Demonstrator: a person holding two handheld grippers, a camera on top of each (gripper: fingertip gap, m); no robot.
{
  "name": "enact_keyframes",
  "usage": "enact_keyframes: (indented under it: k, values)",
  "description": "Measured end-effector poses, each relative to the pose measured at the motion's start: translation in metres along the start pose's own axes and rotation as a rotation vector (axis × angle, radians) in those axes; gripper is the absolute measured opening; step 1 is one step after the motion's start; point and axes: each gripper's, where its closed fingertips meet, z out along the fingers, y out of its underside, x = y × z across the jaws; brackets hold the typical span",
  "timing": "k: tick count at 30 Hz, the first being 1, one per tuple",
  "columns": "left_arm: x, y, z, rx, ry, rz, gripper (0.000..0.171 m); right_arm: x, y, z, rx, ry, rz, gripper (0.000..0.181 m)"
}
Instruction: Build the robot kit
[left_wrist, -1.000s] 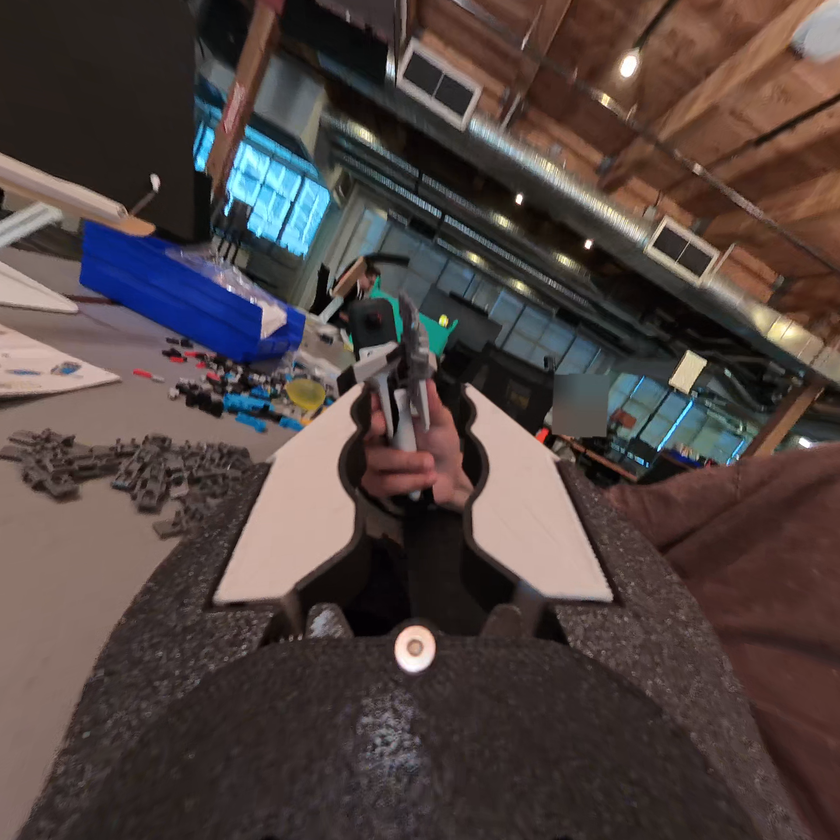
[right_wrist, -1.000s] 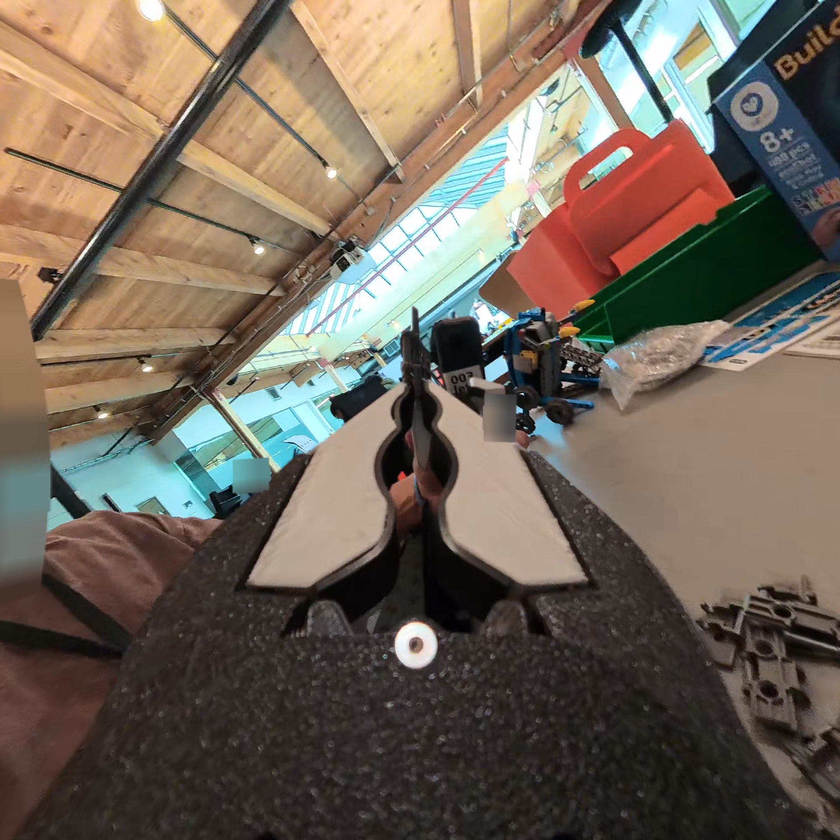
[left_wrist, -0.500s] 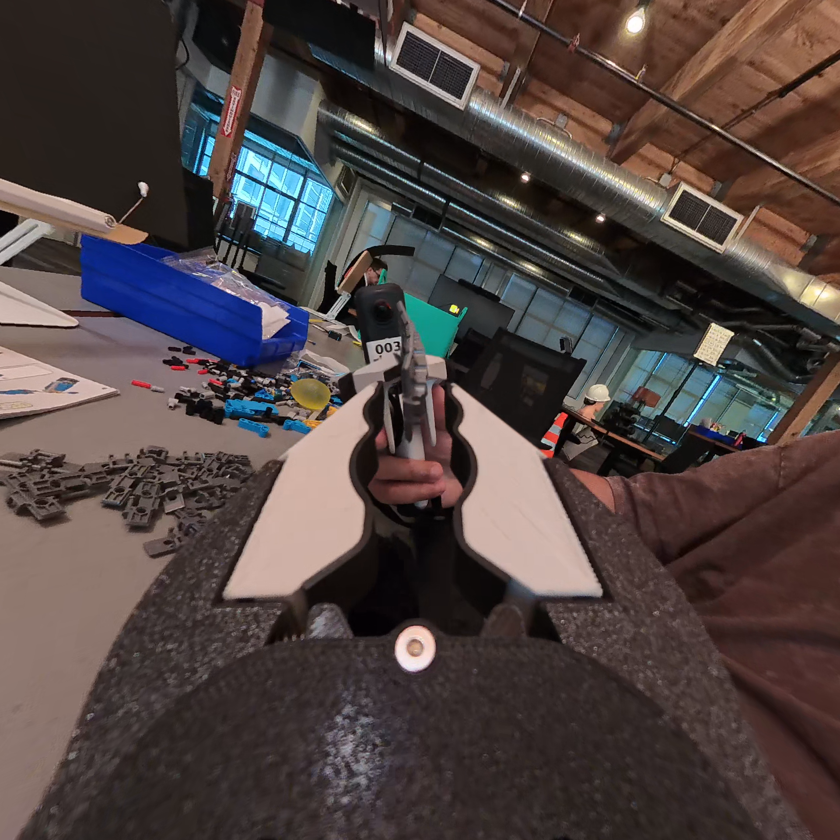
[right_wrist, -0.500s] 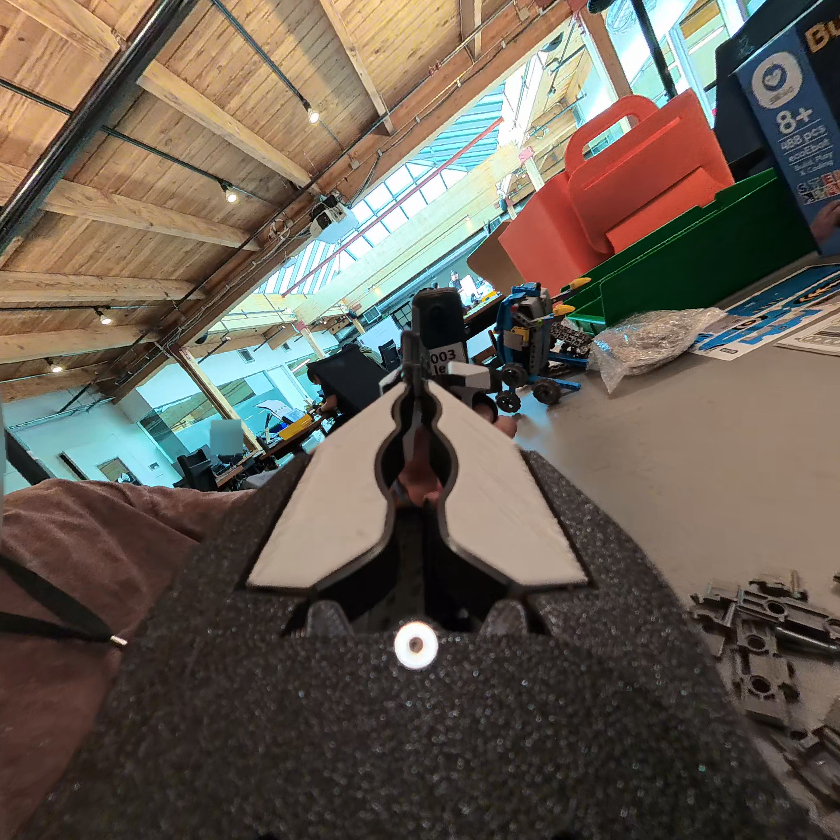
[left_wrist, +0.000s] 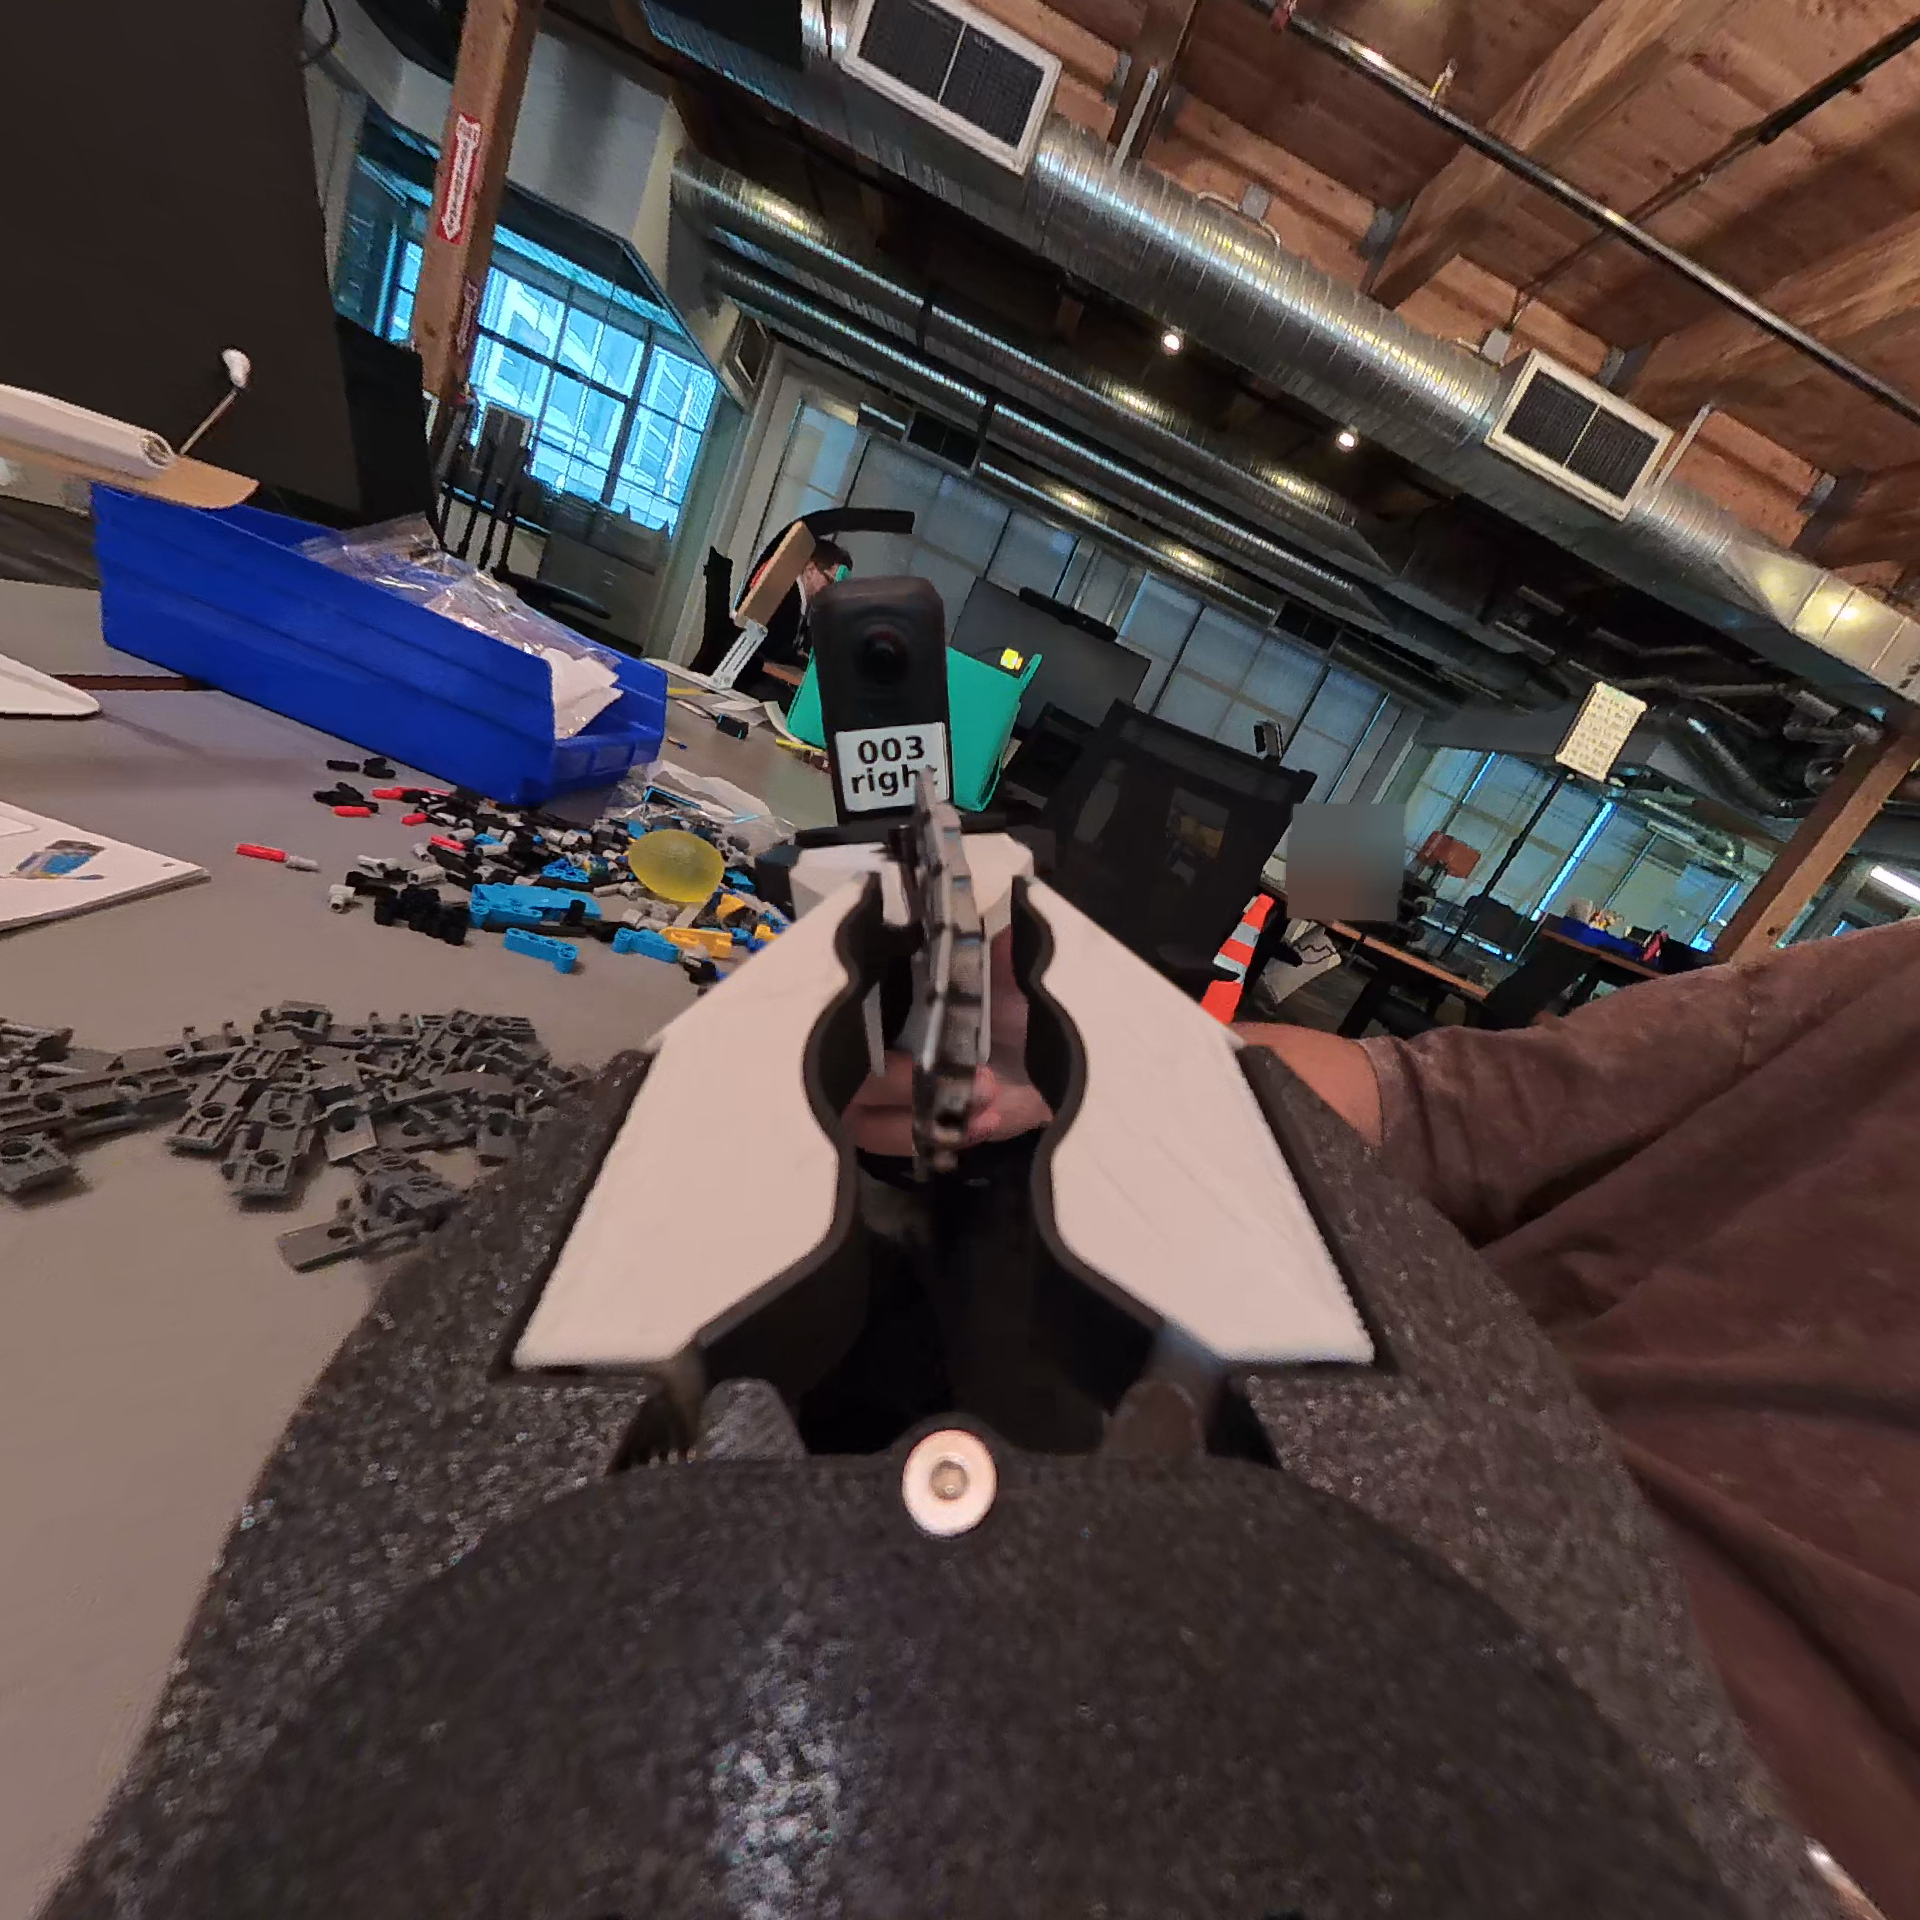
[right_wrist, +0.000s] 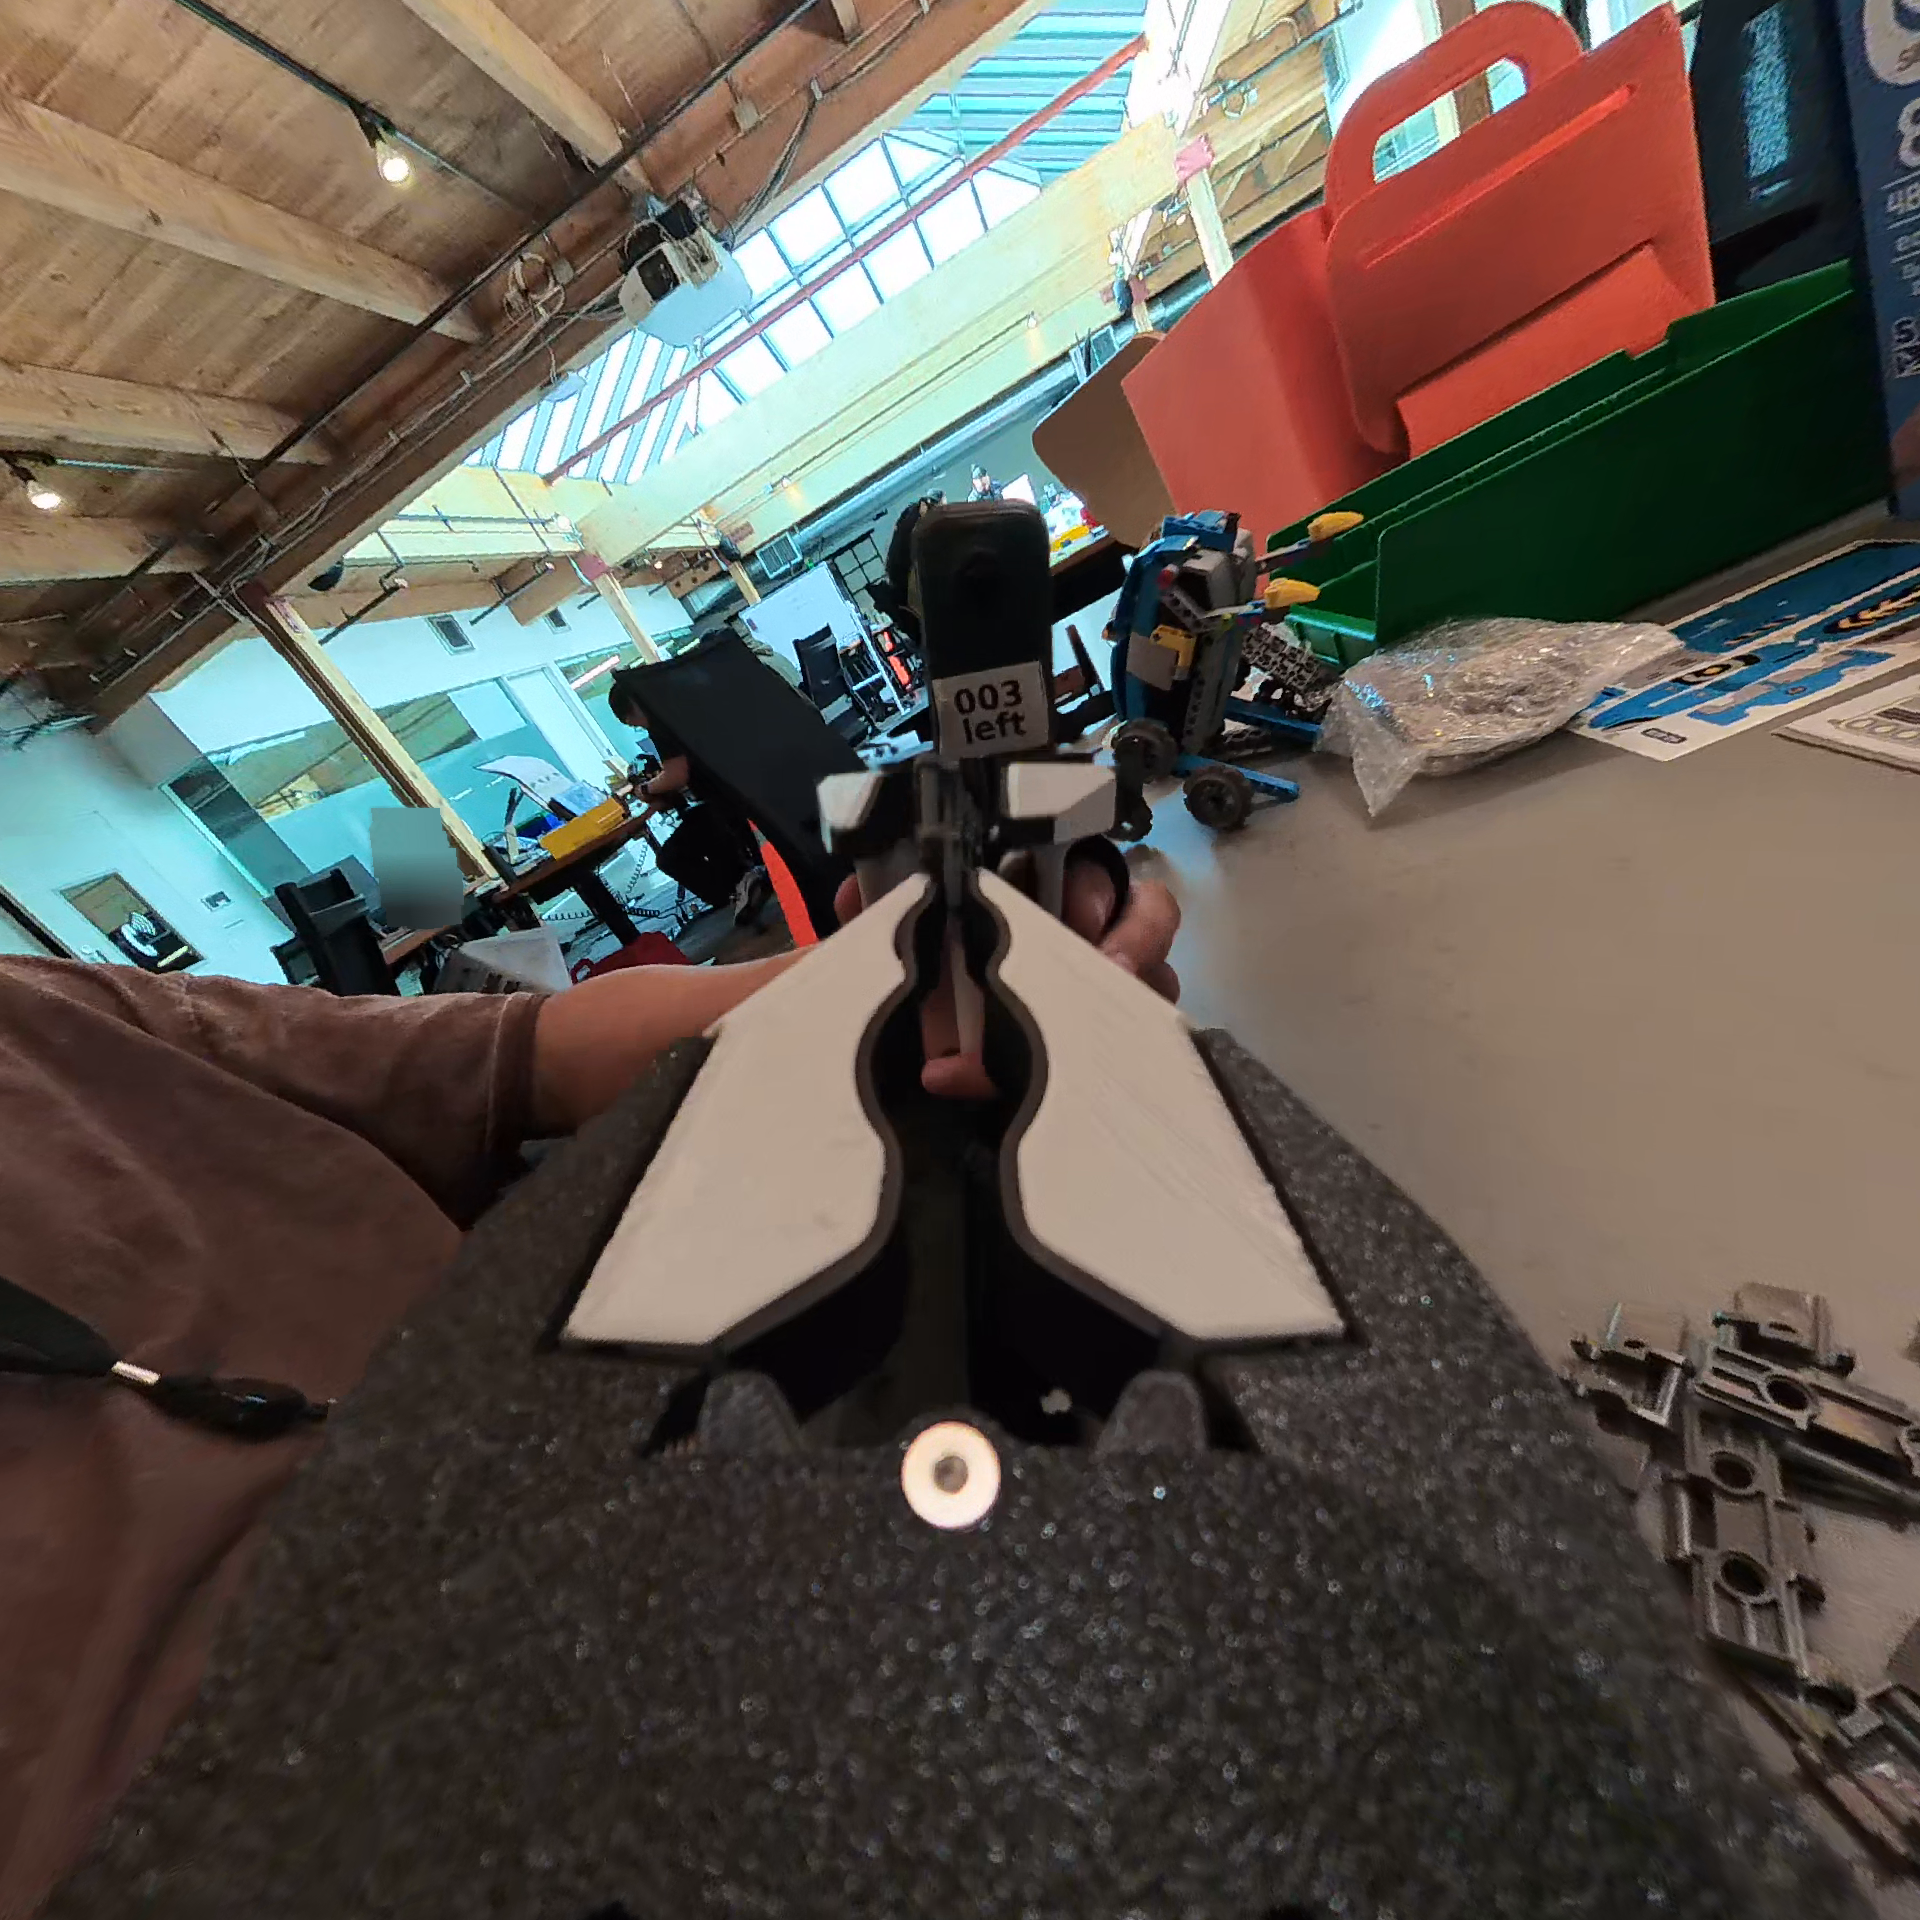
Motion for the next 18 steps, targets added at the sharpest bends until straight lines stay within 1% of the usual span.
enact_keyframes:
  k: [2, 6, 10, 13, 16, 18]
  values:
    - [0.0, 0.002, 0.002, -0.009, -0.009, 0.017, 0.024, -0.001, -0.006, -0.001, 0.043, -0.014, 0.03, 0.002]
    - [-0.004, -0.004, 0.0, 0.047, -0.057, 0.07, 0.018, 0.0, -0.014, 0.003, 0.139, -0.05, 0.153, 0.002]
    - [-0.01, -0.012, -0.005, 0.098, -0.061, 0.013, 0.019, 0.006, -0.02, 0.009, 0.235, -0.064, 0.259, 0.002]
    - [-0.011, -0.021, -0.011, 0.157, -0.05, -0.03, 0.016, 0.011, -0.013, 0.016, 0.199, -0.025, 0.248, 0.002]
    - [-0.012, -0.022, -0.011, 0.165, -0.038, -0.071, 0.009, 0.01, -0.012, 0.016, 0.196, -0.006, 0.217, 0.002]
    - [-0.016, -0.021, -0.011, 0.175, -0.044, -0.106, 0.008, 0.014, -0.011, 0.016, 0.192, 0.029, 0.202, 0.002]
